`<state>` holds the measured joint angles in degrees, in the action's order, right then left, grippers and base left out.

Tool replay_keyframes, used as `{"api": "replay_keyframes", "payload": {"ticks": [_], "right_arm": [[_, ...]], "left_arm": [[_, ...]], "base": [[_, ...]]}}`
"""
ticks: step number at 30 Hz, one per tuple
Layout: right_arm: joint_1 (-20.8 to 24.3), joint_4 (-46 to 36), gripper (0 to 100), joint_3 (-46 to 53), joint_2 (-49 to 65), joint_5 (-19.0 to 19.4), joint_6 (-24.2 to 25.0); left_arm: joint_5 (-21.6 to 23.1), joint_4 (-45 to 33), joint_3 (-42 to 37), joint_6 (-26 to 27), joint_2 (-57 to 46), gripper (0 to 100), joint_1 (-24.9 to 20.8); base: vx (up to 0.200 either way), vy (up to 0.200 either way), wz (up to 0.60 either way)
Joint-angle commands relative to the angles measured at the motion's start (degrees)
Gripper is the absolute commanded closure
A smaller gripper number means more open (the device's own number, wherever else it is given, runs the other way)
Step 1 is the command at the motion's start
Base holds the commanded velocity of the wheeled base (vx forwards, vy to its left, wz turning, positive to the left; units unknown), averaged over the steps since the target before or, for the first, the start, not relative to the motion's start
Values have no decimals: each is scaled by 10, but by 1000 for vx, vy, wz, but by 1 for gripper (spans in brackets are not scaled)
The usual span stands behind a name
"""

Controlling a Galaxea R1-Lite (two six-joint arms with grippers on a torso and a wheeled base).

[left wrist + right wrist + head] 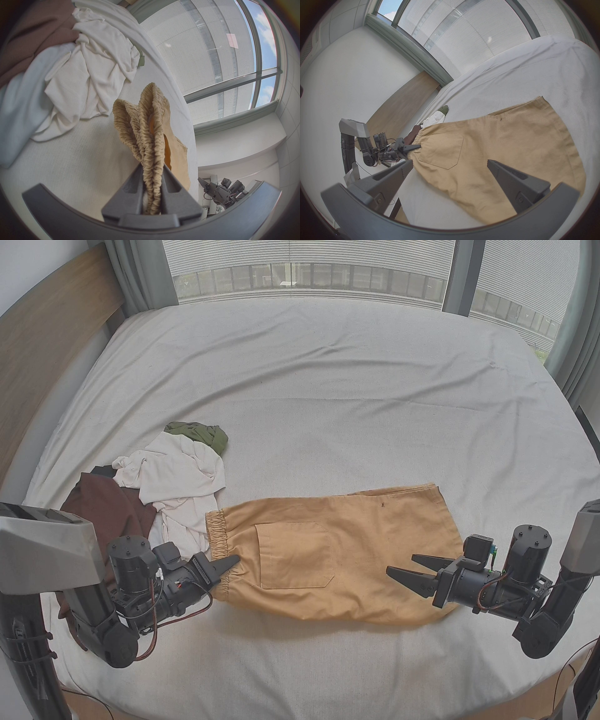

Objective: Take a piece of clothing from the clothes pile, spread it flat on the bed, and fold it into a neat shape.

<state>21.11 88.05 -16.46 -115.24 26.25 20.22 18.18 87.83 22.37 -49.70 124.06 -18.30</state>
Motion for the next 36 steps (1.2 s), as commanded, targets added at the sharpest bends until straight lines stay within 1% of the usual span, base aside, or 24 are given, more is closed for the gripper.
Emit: {"api": "replay_keyframes", "payload": {"ticks": [1,8,12,16,18,27,36], "right_arm": [[-2,0,0,-1,0,0,1],[3,0,0,-1,0,-1,1],[5,0,0,-1,0,-1,1],[5,0,0,-1,4,-1,1],[6,0,0,-1,5,-1,1],[6,0,0,-2,10,-1,1],[14,0,0,-2,45,0,4]], "left_arm": [[-1,1,-28,2,-26,100,7],[-1,4,-56,36,-34,100,42],[-1,4,-66,44,-45,100,49],[2,6,-71,44,-62,100,43],[4,6,-69,44,-66,100,36],[5,7,-42,44,-70,100,-22],[5,7,11,44,-68,100,-70]], "base": [[0,0,0],[0,0,0],[0,0,0],[0,0,0],[0,0,0],[0,0,0],[0,0,0]]}}
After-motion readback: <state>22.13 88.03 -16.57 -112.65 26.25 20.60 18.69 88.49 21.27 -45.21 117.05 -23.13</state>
